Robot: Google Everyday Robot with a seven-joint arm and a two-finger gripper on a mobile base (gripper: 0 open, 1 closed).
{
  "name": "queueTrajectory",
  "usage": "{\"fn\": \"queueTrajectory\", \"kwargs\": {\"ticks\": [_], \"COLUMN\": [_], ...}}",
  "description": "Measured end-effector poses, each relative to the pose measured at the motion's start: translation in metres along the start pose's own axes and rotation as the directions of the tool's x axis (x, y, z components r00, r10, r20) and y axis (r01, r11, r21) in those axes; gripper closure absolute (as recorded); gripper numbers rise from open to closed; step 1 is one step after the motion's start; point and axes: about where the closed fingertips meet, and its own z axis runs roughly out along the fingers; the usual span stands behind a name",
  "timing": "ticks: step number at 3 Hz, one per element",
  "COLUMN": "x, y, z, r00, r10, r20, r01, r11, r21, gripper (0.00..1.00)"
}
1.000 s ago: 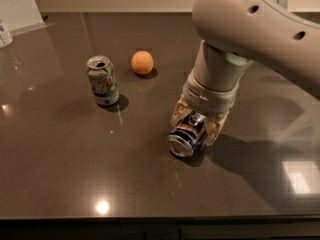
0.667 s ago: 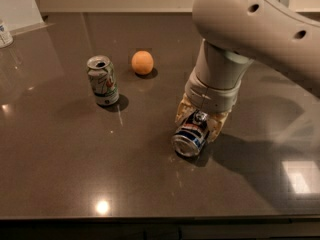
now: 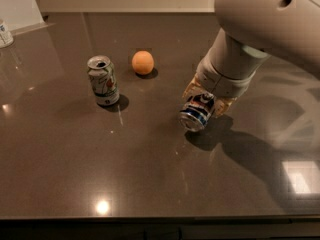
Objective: Place pepsi can upright
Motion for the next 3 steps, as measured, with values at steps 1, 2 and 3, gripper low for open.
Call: {"fn": "queueTrajectory", "kwargs": {"ticks": [1, 2, 3], "x": [0.030, 0.048, 0.061], "y": [-0.018, -0.030, -0.039], "z": [-0.018, -0.034, -0.050], "r00": [0.998, 0.998, 0.986], "r10": [0.005, -0.037, -0.131], "r20": [-0.056, -0.059, -0.105], "r01": [0.003, 0.050, 0.159], "r11": [0.9895, 0.9666, 0.9335], "r21": [0.145, 0.251, 0.322], "gripper": [1.00, 1.00, 1.00]}}
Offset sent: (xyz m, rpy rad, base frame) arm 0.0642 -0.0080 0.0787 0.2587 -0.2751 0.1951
